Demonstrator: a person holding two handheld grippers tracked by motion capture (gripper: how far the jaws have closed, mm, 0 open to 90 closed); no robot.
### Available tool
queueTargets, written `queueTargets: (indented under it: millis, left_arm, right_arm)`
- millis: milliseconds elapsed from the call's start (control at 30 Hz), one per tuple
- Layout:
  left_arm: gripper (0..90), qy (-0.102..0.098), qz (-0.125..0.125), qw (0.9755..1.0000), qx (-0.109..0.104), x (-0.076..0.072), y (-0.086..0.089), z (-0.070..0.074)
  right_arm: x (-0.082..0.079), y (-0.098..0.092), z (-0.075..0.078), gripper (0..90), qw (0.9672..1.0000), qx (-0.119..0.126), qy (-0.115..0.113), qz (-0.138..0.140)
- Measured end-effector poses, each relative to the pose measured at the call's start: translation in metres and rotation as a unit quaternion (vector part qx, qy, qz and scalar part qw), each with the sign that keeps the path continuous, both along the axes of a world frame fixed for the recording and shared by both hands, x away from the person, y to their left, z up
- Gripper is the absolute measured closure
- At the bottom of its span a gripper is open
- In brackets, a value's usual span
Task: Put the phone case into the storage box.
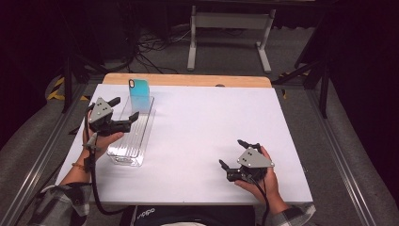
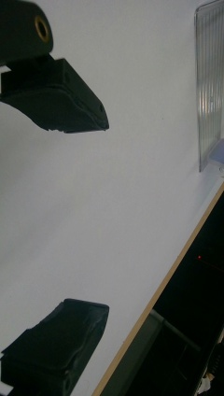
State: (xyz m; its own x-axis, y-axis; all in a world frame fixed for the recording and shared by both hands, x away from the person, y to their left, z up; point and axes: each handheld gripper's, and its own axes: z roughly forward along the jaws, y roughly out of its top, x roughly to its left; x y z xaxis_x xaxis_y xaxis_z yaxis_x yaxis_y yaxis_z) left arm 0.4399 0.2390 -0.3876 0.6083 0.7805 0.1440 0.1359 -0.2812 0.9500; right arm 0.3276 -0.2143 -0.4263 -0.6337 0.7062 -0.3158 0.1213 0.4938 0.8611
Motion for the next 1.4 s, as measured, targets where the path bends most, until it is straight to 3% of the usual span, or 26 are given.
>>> queueTargets:
  millis: [700, 1100, 1400]
  left_arm:
    - [5.7, -0.011, -0.026, 0.9995, -0.012, -0.023, 0.000, 0.000]
    - [4.5, -0.025, -0.045, 0.9987, 0.001, -0.045, -0.003, 0.002]
    - [3.5, -0.027, -0.064, 0.9974, -0.020, -0.049, -0.004, 0.003]
  right_arm:
    - [0.000, 0.002, 0.003, 10.7, 0.9999, 0.004, -0.015, 0.001]
    - [-0.003, 0.004, 0.005, 10.7, 0.9997, 0.001, -0.021, 0.009]
    - [-0.004, 0.001, 0.006, 10.7, 0.9997, 0.001, -0.024, 0.004]
